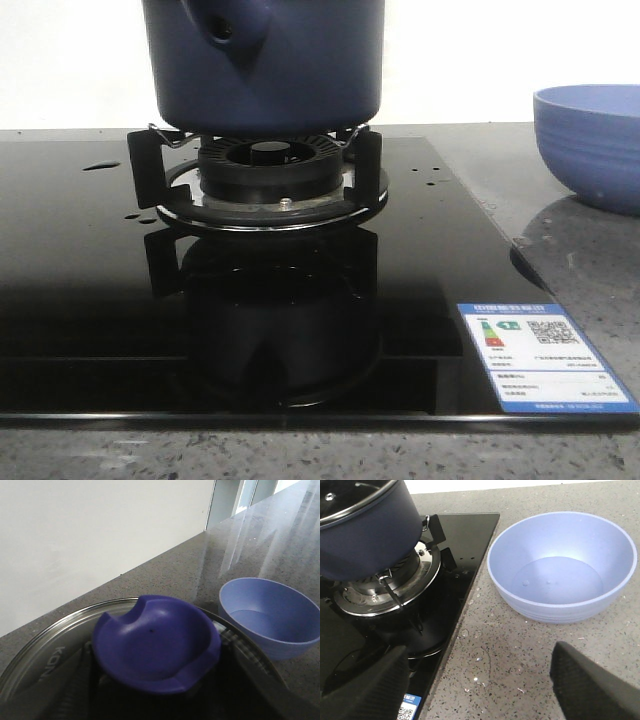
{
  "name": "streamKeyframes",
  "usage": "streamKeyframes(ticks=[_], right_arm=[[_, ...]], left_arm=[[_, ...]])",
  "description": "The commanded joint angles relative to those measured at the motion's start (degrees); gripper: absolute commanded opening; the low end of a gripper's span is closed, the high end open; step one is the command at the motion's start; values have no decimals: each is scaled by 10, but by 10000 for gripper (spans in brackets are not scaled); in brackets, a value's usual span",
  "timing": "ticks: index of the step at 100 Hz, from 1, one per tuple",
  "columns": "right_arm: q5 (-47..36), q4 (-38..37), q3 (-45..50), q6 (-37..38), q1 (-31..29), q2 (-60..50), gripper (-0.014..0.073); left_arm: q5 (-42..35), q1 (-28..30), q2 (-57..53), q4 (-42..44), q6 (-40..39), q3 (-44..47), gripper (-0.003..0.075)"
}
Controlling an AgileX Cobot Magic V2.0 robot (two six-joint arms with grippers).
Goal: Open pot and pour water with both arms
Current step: 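Grasp the rim of the light blue bowl with the right gripper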
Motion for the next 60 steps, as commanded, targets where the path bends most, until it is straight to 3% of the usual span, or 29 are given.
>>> streamKeyframes(ticks=[1,26,50,60], right_arm=[[-34,12,-20,-6,1,9,528],[-34,12,-20,-6,1,9,528],[-34,12,-20,-6,1,9,528],[-34,12,-20,-6,1,9,528]], left_arm=[[0,-8,-13,-31,2,-20,444],[-5,-8,-8,-40,2,-20,433],[4,-8,-8,-49,2,-28,298],[11,-8,-8,-49,2,-38,291]])
